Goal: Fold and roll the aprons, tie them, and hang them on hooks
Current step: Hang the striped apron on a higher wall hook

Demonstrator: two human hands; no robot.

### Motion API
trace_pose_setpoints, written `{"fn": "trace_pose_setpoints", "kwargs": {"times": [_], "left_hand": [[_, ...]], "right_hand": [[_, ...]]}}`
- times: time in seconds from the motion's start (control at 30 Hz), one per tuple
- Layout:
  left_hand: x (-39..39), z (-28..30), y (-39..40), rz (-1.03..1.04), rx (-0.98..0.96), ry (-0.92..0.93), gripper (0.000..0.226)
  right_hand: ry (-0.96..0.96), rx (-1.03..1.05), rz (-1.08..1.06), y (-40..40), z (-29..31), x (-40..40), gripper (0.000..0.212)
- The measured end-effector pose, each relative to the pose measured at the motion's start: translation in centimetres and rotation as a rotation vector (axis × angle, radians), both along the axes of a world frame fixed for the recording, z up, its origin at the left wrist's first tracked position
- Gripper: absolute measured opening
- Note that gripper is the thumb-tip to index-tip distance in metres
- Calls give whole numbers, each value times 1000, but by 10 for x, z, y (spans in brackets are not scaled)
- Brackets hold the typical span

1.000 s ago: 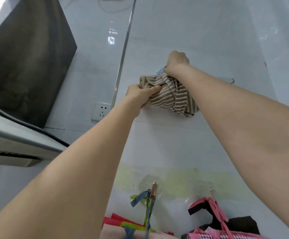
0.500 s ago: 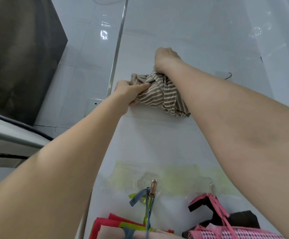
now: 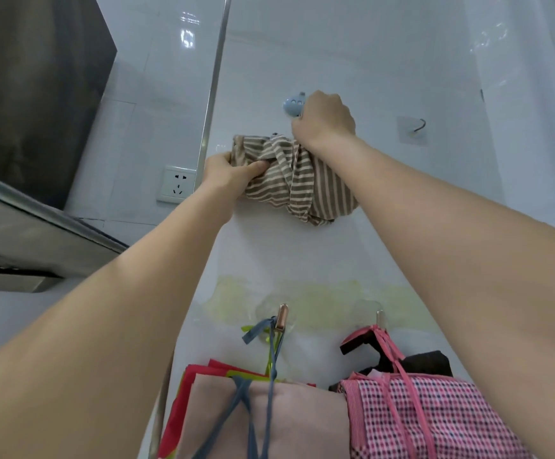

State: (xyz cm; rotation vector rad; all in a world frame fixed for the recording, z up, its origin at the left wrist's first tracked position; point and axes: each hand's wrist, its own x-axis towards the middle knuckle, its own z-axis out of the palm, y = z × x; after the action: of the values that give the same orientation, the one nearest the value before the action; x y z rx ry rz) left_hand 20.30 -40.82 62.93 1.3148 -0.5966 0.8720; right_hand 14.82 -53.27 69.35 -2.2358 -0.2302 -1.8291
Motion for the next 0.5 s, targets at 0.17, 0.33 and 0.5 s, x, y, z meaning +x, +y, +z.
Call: {"fn": "trace_pose_setpoints", "kwargs": {"times": [0.17,0.33,0.5], "left_hand": [[-3,-9,-7,68,-10,3,28],[-12,-13,-3,141,59,-9,14],[-24,-10,-8,347,152,67,48]], "right_hand": [[-131,-57,-89,-9,-29,7,34],[-96,-30,-94,-19,-59,22,41],[181,-62,43,-34,-52,18,47]]}}
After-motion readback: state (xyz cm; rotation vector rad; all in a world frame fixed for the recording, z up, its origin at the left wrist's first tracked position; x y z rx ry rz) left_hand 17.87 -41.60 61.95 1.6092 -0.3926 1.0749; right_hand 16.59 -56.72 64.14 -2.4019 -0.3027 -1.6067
